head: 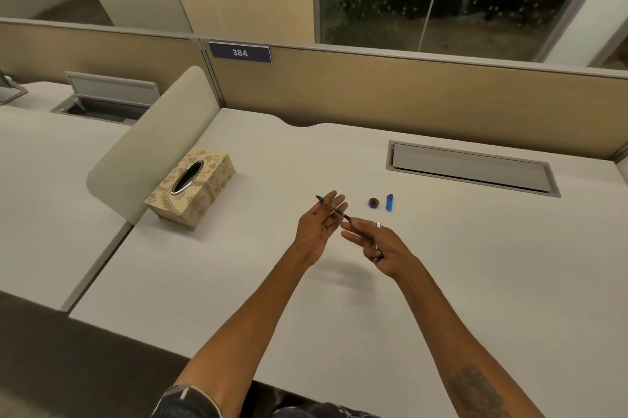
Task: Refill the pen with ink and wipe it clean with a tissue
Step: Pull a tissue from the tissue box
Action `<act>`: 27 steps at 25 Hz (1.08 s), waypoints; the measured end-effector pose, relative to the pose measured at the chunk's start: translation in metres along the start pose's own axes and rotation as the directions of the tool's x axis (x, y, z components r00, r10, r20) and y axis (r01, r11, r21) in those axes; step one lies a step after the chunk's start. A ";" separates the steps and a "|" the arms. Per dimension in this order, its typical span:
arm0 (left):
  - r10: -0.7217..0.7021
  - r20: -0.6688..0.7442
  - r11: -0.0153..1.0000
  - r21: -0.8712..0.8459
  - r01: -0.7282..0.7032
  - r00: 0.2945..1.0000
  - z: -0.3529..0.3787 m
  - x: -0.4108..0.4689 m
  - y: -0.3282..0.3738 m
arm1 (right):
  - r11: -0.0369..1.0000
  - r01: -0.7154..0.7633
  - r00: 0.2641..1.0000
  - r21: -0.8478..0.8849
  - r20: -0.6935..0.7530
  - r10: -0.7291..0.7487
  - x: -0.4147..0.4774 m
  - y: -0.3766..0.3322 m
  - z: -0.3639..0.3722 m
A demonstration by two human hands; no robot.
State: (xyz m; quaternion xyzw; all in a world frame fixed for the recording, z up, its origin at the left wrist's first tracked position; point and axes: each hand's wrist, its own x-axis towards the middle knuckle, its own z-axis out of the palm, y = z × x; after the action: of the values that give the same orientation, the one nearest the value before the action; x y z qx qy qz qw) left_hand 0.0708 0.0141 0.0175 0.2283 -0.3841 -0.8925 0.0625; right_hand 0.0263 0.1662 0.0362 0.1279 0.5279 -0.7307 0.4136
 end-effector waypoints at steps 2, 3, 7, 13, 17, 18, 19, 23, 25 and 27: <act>0.025 -0.014 1.000 -0.001 -0.025 1.000 -0.002 -0.005 0.000 | 1.000 -0.012 1.000 -0.022 0.022 0.012 0.001 0.002 0.002; 0.038 -0.024 0.999 -0.008 -0.038 0.999 -0.003 -0.007 0.001 | 0.999 -0.019 0.999 -0.029 0.035 0.020 0.001 0.003 0.004; 0.084 -0.060 0.996 -0.028 -0.086 0.995 -0.006 -0.013 0.008 | 0.996 -0.050 0.996 -0.077 0.074 0.055 0.002 0.009 0.014; 0.161 -0.148 0.985 -0.036 -0.168 0.976 -0.022 -0.014 0.032 | 0.990 0.057 0.996 -0.133 0.076 -0.047 0.019 0.002 0.030; 0.204 -0.193 0.978 0.002 -0.208 0.960 -0.043 -0.018 0.055 | 0.999 0.022 0.980 0.047 0.195 -0.031 0.031 -0.008 0.050; 0.214 -0.204 0.976 0.016 -0.216 0.955 -0.051 -0.018 0.061 | 0.997 0.013 0.977 0.081 0.212 -0.030 0.034 -0.009 0.057; 0.223 -0.216 0.975 0.030 -0.222 0.951 -0.057 -0.020 0.067 | 0.994 0.007 0.974 0.106 0.223 -0.031 0.038 -0.009 0.063; 0.242 -0.264 0.970 0.070 -0.231 0.934 -0.088 -0.024 0.092 | 0.992 -0.009 0.967 0.125 0.252 -0.023 0.049 -0.006 0.102; 0.247 -0.283 0.969 0.085 -0.232 0.927 -0.105 -0.025 0.105 | 0.993 -0.012 0.964 0.115 0.265 -0.019 0.053 -0.004 0.126; 0.253 -0.292 0.967 0.105 -0.232 0.922 -0.121 -0.024 0.117 | 0.996 0.001 0.960 0.094 0.279 -0.027 0.057 -0.001 0.148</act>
State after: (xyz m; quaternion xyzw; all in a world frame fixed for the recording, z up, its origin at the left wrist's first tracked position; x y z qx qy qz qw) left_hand 0.1394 -0.1399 0.0368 0.3150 -0.4254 -0.8186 0.2229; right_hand 0.0273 0.0096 0.0621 0.0389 0.4303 -0.7682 0.4725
